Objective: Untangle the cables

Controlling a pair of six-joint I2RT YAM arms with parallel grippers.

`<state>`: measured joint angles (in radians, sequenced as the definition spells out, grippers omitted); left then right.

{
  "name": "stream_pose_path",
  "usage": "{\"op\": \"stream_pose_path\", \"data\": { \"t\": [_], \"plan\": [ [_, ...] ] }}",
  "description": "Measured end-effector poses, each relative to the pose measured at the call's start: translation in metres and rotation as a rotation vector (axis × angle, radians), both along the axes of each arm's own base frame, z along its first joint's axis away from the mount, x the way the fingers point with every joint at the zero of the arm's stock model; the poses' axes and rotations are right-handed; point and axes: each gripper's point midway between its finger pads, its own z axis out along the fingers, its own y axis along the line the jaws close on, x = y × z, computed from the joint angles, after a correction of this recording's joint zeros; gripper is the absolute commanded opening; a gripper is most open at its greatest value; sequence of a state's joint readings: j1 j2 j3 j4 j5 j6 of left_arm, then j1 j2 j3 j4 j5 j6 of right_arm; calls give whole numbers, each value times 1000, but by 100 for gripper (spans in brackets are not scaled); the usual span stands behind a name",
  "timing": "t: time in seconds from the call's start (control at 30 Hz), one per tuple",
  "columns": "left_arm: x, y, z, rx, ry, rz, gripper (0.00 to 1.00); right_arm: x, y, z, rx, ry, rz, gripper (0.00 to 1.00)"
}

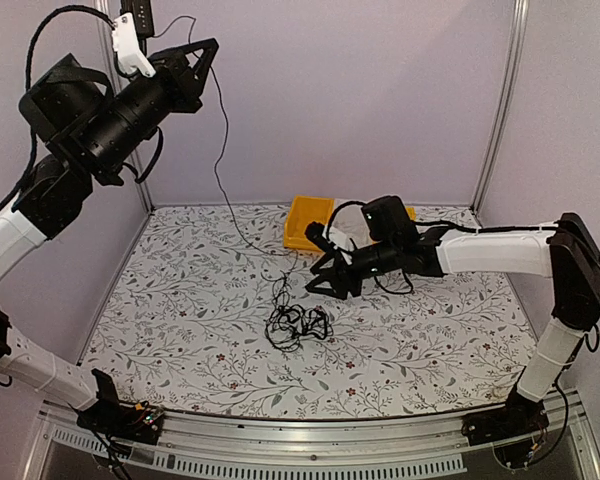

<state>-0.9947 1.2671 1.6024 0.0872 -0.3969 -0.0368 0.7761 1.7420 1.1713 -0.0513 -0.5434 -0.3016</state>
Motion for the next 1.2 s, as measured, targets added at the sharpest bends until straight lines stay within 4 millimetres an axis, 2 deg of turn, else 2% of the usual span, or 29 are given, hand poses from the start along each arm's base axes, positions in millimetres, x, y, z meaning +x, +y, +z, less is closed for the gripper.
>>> {"op": "stream_pose_path", "data": {
  "t": [0.1,0.17,0.27,0.4,0.5,0.63,0.73,0.83,0.97,1.03,1.17,1.2],
  "plan": [
    [1,5,-12,-6,29,14,0,-14,15,2,10,6,43,59],
    [-1,14,-11,-27,37,27,0,-13,27,-1,8,21,43,60],
    [-7,31,-5,-70,37,49,0,4,40,-12,-9,47,-17,61],
    [-14,54,4,-115,36,86,0,32,45,-34,-52,75,-140,58],
    [-17,71,7,-131,42,127,0,38,43,-43,-73,88,-182,58],
    [-22,95,7,-147,61,185,0,38,43,-44,-75,99,-187,61],
    [-26,114,1,-160,77,226,0,35,45,-44,-67,116,-169,65],
    [-29,127,-8,-159,98,260,0,36,58,-46,-55,126,-147,69],
    [-30,138,-21,-137,140,296,0,40,76,-61,-62,125,-138,71],
    [-30,142,-26,-125,160,309,0,44,82,-74,-79,130,-155,64],
    [-32,151,-37,-95,197,334,0,50,79,-112,-145,148,-221,19],
    [-33,154,-37,-88,203,342,0,52,77,-120,-162,151,-240,11]
  ]
}}
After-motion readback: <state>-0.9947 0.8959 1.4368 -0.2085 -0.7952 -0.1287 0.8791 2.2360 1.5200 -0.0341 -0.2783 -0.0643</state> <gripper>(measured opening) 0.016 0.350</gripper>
